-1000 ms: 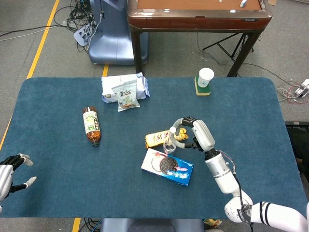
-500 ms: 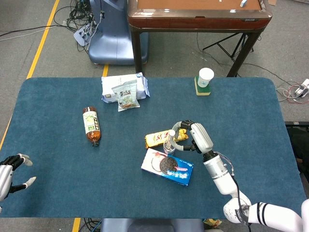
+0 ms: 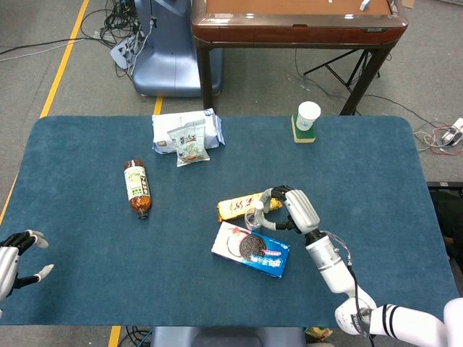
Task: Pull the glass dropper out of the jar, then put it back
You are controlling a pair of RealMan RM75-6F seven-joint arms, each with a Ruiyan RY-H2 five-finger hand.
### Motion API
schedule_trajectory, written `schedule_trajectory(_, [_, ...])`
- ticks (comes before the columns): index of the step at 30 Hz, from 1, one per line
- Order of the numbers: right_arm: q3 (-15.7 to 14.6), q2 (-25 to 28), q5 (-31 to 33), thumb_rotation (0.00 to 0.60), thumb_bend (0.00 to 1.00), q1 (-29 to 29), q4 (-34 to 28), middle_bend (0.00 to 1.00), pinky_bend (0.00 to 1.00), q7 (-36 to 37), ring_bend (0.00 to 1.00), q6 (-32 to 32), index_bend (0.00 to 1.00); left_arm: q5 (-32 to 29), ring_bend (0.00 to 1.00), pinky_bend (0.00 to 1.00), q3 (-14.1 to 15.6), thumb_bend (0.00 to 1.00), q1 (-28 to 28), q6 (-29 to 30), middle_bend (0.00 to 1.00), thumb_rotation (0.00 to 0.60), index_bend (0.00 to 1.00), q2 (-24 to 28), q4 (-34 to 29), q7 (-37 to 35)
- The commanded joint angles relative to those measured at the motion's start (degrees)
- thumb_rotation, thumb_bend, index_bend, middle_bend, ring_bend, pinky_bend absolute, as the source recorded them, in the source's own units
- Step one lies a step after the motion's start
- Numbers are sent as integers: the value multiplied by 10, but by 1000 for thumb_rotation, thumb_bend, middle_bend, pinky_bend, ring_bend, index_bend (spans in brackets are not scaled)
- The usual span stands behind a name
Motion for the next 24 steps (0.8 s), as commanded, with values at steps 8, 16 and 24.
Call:
schedule_trajectory(8, [-5,-22,0,600,539,5,29,629,352,-1,444,-13,736,0,304,441,-1,170,1,1,352,600,451,1,0,-2])
schedule_trajectory(16, [-6,-33,0,600,539,10,42,629,352,-6,443,-19,736,0,303,441,-1,169,1,2,352,600,451,2,0,-5])
schedule_trajectory(24, [-7,-33,1,600,539,12,47,619,352,-7,443,-26,736,0,304,441,-1,170,2,2,352,600,451,3,0,-7])
